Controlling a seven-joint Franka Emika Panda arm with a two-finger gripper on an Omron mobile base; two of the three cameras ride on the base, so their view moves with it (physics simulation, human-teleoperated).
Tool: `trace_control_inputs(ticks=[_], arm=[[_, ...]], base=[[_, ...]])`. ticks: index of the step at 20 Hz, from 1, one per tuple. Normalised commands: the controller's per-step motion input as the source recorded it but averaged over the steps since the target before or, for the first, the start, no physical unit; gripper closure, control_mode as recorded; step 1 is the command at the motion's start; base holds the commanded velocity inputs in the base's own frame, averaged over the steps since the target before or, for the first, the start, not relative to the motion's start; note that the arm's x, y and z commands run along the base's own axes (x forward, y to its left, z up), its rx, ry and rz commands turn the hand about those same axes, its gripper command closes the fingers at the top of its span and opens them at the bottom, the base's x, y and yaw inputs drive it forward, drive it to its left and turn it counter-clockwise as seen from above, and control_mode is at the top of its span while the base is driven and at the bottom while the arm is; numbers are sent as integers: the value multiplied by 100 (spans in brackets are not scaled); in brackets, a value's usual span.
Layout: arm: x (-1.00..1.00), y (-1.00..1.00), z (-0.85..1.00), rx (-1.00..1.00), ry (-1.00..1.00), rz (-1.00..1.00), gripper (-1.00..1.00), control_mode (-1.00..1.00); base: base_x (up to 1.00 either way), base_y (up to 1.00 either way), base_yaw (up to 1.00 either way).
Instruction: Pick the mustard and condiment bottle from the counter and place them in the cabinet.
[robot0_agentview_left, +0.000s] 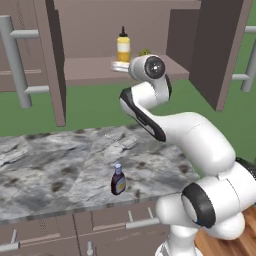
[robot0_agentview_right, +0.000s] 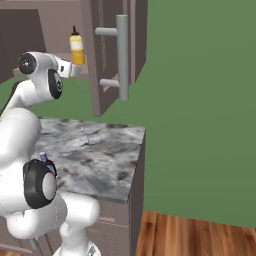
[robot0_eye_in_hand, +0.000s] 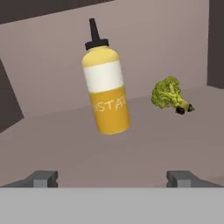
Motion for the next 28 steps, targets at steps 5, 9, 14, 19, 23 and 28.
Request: trace_control_inputs(ticks=[5, 9, 14, 19, 23, 28], arm=[[-61, 0, -20, 0, 5, 17, -100, -100], [-46, 0, -36, 0, 13, 17, -100, -100], [-32, 1, -35, -3, 13, 13, -100, -100], [-28, 19, -43, -15, 16, 1, -100, -100], [-40, 19, -44, -14, 13, -2, -100, -100], [-38, 5, -27, -2, 2, -8, -100, -100]], base=[[0, 0, 0], [0, 0, 0], [0, 0, 0], [0, 0, 0], [0, 0, 0], [0, 0, 0]])
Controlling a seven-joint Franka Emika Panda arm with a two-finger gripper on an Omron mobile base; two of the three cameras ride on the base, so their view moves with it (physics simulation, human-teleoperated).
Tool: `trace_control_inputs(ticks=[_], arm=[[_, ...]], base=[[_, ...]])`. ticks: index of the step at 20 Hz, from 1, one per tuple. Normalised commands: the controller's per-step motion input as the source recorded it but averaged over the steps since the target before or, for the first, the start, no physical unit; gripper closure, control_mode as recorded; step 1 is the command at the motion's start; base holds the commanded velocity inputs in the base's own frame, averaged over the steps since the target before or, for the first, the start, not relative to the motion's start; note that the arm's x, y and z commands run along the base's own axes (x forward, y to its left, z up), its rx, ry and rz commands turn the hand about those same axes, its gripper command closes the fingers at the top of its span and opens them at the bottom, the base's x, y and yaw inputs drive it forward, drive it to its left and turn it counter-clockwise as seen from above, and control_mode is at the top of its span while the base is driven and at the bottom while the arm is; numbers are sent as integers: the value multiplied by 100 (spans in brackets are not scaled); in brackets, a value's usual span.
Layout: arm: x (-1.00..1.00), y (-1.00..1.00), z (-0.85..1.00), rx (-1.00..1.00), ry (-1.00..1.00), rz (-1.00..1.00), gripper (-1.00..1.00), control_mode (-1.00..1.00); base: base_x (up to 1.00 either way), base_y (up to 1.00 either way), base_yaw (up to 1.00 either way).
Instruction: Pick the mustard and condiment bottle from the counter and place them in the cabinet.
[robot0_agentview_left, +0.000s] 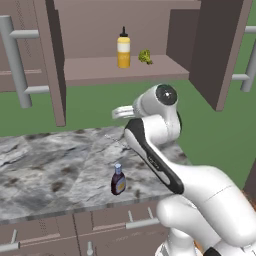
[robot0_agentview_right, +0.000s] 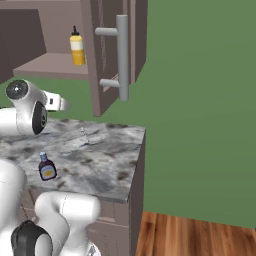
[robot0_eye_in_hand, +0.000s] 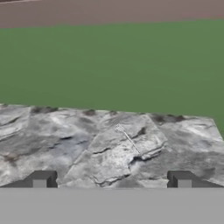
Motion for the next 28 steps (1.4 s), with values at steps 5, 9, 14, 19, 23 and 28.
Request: trace_control_inputs(ticks=[5, 9, 14, 19, 23, 28], arm=[[-43, 1, -25, 0, 0, -14, -100, -100], [-31, 5, -27, 1, 0, -14, -100, -100], [-2, 0, -32, 12, 3, -1, -100, -100], [0, 0, -33, 18, 11, 0, -100, -100], [0, 0, -46, 10, 14, 0, -100, -100], [-1, 0, -22, 2, 10, 2, -100, -100]], base=[[0, 0, 0], [0, 0, 0], [0, 0, 0], [0, 0, 0], [0, 0, 0], [0, 0, 0]])
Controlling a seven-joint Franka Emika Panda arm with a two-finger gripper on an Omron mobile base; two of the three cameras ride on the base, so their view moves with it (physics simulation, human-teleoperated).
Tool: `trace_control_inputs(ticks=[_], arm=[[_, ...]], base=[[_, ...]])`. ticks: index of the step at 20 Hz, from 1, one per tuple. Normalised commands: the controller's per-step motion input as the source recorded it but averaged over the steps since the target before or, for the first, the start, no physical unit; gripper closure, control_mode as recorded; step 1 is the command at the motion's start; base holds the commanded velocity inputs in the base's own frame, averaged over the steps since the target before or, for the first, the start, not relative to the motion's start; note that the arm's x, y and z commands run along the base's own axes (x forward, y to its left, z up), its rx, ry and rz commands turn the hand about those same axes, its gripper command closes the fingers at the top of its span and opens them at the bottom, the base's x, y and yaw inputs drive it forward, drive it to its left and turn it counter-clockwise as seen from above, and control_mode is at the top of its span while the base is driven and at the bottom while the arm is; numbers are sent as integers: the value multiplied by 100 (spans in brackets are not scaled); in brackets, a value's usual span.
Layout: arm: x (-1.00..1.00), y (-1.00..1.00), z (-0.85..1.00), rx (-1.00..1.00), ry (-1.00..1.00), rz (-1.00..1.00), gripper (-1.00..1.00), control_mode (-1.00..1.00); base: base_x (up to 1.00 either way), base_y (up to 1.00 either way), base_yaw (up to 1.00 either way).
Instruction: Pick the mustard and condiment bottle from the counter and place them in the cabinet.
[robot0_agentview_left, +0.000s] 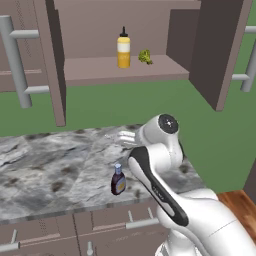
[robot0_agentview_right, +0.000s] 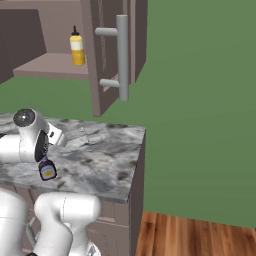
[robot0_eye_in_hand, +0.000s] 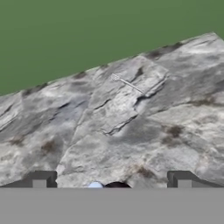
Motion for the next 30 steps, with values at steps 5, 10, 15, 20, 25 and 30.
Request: trace_control_inputs(ticks=[5, 10, 15, 20, 25, 30], arm=[[-2, 0, 1, -3, 0, 14, -100, -100], [0, 0, 8, -5, 0, 30, -100, -100], [0, -3, 0, -8, 0, 37, -100, -100], [0, 0, 0, -15, 0, 39, -100, -100], [-2, -1, 0, -17, 0, 33, -100, -100], [-1, -14, 0, -5, 0, 39, -100, -100]], base=[[0, 0, 0], [0, 0, 0], [0, 0, 0], [0, 0, 0], [0, 0, 0], [0, 0, 0]])
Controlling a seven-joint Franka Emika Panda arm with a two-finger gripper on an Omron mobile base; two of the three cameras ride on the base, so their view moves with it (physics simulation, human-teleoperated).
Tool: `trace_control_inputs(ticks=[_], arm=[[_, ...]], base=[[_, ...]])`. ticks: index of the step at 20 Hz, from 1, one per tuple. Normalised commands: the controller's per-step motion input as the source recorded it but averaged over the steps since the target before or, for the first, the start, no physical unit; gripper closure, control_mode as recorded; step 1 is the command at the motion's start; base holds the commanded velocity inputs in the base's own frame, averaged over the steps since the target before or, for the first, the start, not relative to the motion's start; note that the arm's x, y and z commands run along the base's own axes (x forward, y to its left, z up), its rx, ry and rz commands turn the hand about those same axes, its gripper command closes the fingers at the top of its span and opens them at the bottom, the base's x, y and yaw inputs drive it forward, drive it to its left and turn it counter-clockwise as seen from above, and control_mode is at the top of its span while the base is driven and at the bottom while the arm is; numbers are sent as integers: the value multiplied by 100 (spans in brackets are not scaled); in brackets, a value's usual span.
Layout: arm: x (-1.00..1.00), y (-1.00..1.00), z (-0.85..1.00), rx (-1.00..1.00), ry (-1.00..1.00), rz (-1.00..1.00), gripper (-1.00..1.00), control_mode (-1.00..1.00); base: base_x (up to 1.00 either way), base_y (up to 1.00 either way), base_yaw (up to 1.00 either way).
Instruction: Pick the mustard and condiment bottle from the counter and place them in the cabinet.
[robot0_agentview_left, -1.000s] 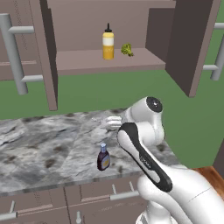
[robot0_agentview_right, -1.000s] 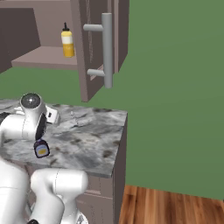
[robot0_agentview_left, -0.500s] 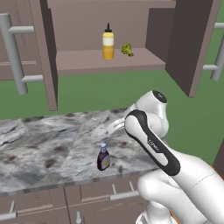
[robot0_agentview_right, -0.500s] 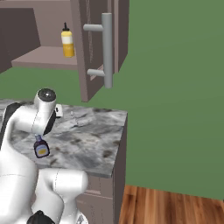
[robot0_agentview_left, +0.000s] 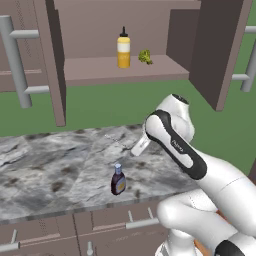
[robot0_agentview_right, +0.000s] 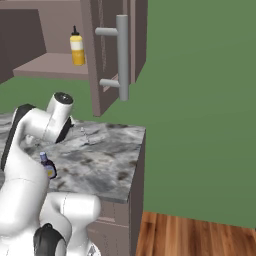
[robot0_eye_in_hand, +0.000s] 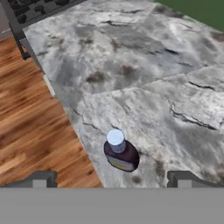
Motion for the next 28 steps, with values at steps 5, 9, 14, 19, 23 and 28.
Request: trace_control_inputs(ticks=[5, 9, 14, 19, 23, 28], arm=[[0, -15, -3, 0, 0, 45, -100, -100], [0, -1, -12, 0, 0, 45, -100, -100], [-6, 0, -26, -2, -2, 40, -100, -100], [-21, 0, -19, -2, -13, 30, -100, -100], [-28, 0, -22, 0, -23, 23, -100, -100], [-15, 0, -22, 0, -23, 19, -100, -100]], base=[[0, 0, 0], [0, 0, 0], [0, 0, 0], [0, 0, 0], [0, 0, 0], [0, 0, 0]])
